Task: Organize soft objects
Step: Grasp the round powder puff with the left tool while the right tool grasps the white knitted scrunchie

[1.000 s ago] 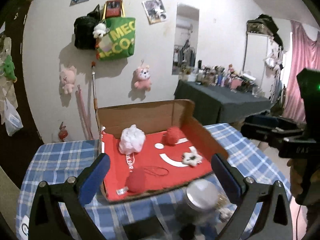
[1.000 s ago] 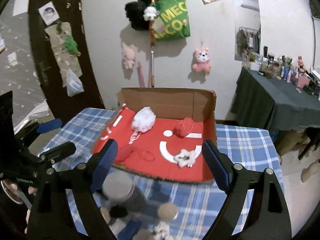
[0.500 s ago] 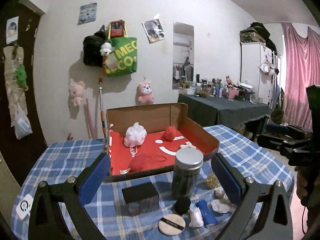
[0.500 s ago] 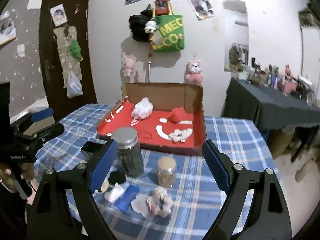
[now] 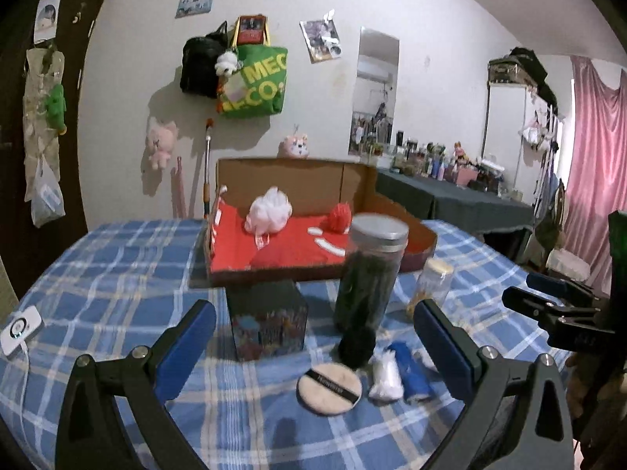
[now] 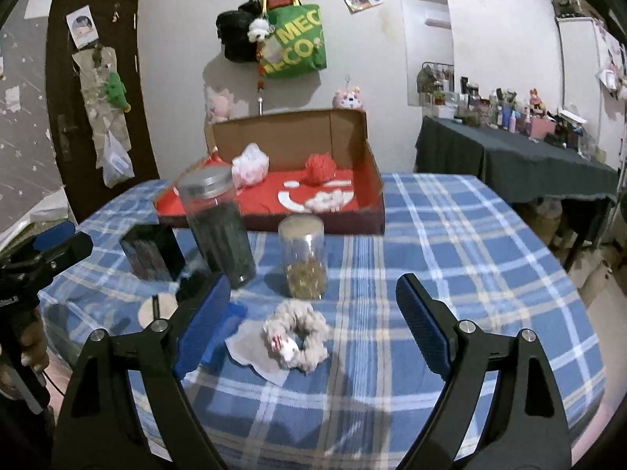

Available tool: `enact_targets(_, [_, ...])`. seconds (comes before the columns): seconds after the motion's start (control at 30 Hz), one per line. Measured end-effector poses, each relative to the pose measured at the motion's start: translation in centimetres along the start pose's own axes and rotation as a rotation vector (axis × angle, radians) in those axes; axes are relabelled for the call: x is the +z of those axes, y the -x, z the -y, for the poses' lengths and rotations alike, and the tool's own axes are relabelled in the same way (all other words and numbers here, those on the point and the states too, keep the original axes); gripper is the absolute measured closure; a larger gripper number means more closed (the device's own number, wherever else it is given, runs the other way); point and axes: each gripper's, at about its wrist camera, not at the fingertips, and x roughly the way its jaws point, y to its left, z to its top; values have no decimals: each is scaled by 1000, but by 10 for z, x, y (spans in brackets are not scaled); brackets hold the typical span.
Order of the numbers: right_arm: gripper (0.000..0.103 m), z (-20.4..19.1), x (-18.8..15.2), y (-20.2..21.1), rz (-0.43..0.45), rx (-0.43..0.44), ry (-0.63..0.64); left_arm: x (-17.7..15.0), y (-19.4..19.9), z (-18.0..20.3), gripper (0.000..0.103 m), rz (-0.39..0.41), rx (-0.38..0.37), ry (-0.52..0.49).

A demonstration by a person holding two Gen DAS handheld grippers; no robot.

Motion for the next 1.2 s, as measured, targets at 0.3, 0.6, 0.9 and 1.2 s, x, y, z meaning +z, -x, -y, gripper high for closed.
enact_targets(0.3, [16, -2, -17, -28, -78, 5, 1, -34, -37, -4, 0, -150, 5, 4])
enact_targets(0.6, [16, -1, -25, -47, -130, 6, 0, -47, -60, -3, 0, -254, 8, -30])
enact_targets(0.9, [28, -3, -31, -59, -155, 32, 9, -54, -79, -2, 2, -351, 27, -54])
enact_targets(1.2, [78, -8, -31, -45, -88, 85, 24, -51, -75, 4, 62, -337, -62, -61])
